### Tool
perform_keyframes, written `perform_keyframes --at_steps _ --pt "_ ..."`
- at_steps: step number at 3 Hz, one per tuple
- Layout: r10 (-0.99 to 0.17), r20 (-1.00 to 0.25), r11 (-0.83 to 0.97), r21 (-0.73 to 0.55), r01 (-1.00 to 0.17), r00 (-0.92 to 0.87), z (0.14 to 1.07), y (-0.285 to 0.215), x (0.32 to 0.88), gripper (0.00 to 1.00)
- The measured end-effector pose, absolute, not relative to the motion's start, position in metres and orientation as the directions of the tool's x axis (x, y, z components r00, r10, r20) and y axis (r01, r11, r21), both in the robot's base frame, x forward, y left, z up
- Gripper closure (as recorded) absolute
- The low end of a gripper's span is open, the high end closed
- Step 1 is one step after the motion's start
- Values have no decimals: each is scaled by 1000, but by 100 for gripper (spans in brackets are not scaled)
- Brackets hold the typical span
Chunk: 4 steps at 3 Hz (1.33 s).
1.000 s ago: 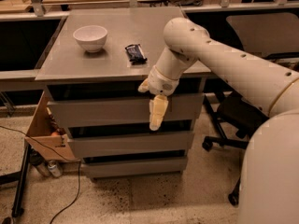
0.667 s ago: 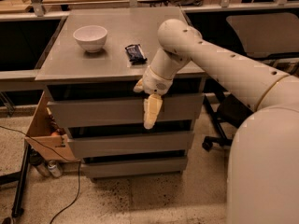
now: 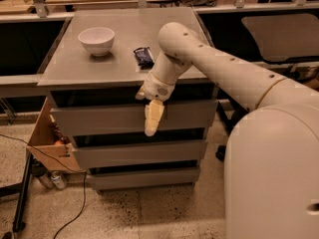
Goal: Open top drawer
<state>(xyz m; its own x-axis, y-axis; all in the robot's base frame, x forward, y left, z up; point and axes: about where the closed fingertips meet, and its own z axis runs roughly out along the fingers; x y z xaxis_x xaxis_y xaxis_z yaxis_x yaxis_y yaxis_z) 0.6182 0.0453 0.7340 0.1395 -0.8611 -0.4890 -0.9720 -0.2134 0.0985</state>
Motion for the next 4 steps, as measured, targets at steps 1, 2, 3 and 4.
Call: perform_keyframes --at_steps 1,2,3,4 --pt "-868 -482 -192 101 -976 121 732 53 617 0" --pt "-882 -465 -134 83 -987 81 733 59 614 0" --pt "-899 -436 -53 46 -998 28 733 70 615 0" --pt "-914 -404 26 18 -999 -31 726 82 622 0"
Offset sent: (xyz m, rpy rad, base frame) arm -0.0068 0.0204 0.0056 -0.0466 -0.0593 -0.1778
